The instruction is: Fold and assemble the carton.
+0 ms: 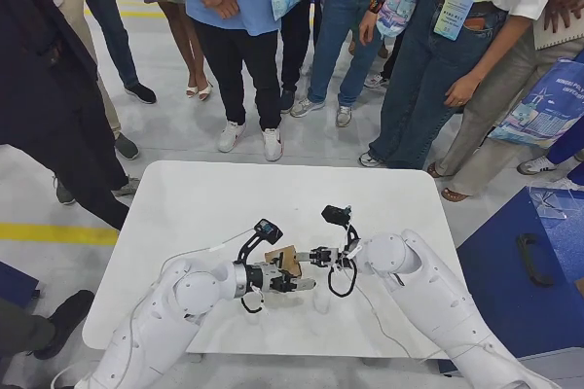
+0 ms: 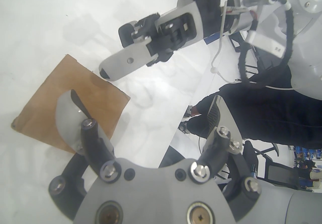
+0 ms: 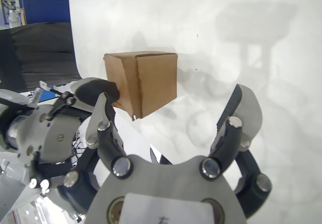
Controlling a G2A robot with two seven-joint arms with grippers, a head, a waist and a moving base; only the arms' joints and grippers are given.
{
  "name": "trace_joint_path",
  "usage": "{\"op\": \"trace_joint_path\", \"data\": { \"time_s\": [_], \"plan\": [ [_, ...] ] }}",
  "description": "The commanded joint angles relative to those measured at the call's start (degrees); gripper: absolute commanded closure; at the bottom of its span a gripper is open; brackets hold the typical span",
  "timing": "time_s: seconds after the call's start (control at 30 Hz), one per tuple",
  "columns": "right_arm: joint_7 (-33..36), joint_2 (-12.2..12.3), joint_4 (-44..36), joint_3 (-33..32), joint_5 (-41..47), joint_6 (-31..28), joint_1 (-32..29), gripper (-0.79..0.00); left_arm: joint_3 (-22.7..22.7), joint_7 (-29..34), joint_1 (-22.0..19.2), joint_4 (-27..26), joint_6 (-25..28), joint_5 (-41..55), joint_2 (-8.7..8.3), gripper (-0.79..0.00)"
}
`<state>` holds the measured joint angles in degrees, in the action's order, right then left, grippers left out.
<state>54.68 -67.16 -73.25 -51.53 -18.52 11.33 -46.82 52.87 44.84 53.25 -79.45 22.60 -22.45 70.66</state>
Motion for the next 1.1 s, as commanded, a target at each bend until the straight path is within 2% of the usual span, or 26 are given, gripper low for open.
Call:
{"op": "trace_joint_path", "data": {
  "time_s": [0.0,0.33,0.57,0.9,1.07],
  "plan": [
    [-0.22,-0.31,0.45,1.21,-1.16,0.49,0.21,-0.785,0.47,-0.17,0.28,-0.36,0.12,0.18,-0.13,-0.785],
    [-0.19,-1.44,3.41,3.10,-1.92,2.31,2.06,-0.785,2.78,-1.38,1.43,-1.63,1.45,1.11,-0.75,-0.785],
    [-1.25,-1.87,4.23,1.26,2.21,2.49,2.67,-0.785,2.78,-1.83,1.59,-1.77,1.68,1.48,-0.79,-0.785],
    [-1.19,-2.41,5.89,3.10,-0.89,2.83,2.82,-0.785,2.52,-2.79,1.78,-2.11,1.88,0.94,-0.80,-0.785],
    [-2.59,-2.12,3.99,-0.29,2.41,2.82,2.68,-0.785,3.45,-5.62,2.36,-3.08,1.10,0.21,-0.91,-0.785]
  ]
}}
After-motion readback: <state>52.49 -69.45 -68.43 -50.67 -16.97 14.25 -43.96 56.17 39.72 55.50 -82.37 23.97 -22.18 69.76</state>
